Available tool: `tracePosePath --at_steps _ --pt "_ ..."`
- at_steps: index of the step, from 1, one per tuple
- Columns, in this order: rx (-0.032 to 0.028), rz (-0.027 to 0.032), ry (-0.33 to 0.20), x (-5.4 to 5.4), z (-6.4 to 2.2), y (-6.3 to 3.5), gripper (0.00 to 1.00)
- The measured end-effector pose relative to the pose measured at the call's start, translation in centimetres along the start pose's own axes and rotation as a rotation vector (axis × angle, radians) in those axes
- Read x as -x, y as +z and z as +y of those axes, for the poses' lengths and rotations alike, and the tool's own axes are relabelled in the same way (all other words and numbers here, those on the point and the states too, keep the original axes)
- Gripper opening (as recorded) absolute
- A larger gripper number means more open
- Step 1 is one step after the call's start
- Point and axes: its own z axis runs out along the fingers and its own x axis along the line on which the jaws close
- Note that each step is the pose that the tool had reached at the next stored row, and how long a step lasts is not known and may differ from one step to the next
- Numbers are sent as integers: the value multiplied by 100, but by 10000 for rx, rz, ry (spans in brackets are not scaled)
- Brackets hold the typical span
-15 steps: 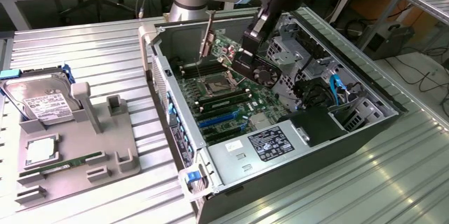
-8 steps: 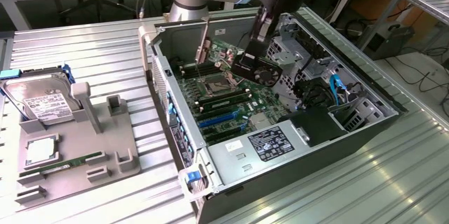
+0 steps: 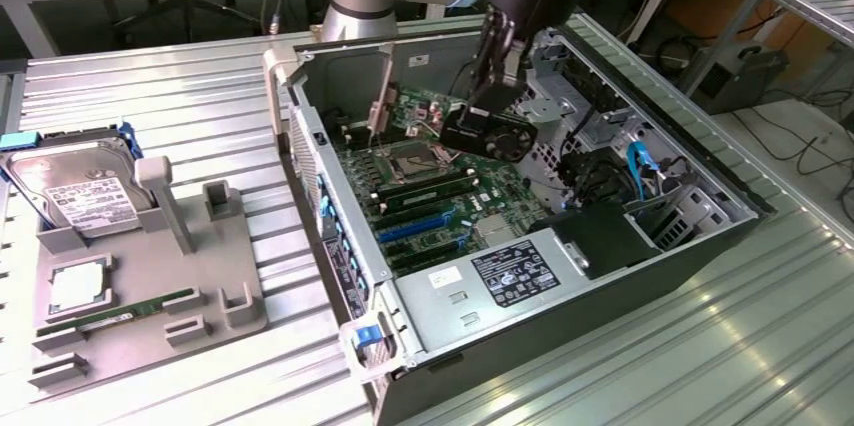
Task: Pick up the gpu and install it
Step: 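Insert the gpu into the slot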
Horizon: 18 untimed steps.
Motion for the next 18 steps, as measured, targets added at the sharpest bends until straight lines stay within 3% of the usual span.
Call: tracePosePath --at_steps 9,16,18 --pt "-22 233 -2205 0 -2 19 26" --pt "-72 342 -3388 0 -4 38 26" --pt "-133 348 -3646 0 -5 46 26"
